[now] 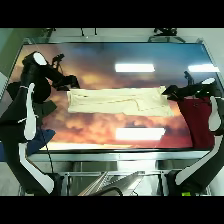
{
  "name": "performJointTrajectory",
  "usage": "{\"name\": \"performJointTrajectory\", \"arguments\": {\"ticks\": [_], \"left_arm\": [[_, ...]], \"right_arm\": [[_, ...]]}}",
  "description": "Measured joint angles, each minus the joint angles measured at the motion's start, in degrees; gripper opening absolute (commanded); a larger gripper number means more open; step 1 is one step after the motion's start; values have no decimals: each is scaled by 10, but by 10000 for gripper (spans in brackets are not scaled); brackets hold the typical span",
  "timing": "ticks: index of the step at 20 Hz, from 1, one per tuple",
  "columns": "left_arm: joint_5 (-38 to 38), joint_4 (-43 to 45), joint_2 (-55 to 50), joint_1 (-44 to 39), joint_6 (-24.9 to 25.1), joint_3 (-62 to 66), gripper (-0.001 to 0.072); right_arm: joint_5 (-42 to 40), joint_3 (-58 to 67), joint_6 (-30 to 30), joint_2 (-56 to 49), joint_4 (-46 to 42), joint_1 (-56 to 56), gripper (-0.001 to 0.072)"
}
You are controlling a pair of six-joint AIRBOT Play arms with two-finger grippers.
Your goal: Fold the shirts.
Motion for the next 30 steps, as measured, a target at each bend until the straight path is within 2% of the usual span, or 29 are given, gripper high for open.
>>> {"name": "performJointTrajectory", "arguments": {"ticks": [1, 2, 3, 4, 7, 15, 22, 26, 30], "left_arm": [[5, -3, 0, -13, 0, -1, 516], [15, -8, 0, -28, 0, -2, 503], [27, -11, 0, -46, -1, -2, 304], [41, -15, -1, -63, -1, -2, 74], [91, -19, -16, -122, -6, -2, 12], [246, -26, -122, -288, -29, -2, 12], [357, -107, -174, -354, -40, 3, 12], [303, -128, -159, -341, -32, 38, 12], [211, -137, -50, -262, -8, 23, 12]], "right_arm": [[7, 0, -4, -6, 11, 4, 484], [10, -1, -7, -12, 15, 8, 285], [14, -2, -12, -17, 20, 12, 85], [15, -2, -16, -21, 19, 15, 25], [20, -2, -31, -22, 36, 18, 23], [69, 63, -47, 70, 133, 20, 23], [102, 133, -19, 140, 165, 21, 23], [106, 140, -8, 148, 169, 26, 23], [108, 141, 5, 150, 169, 75, 23]]}}
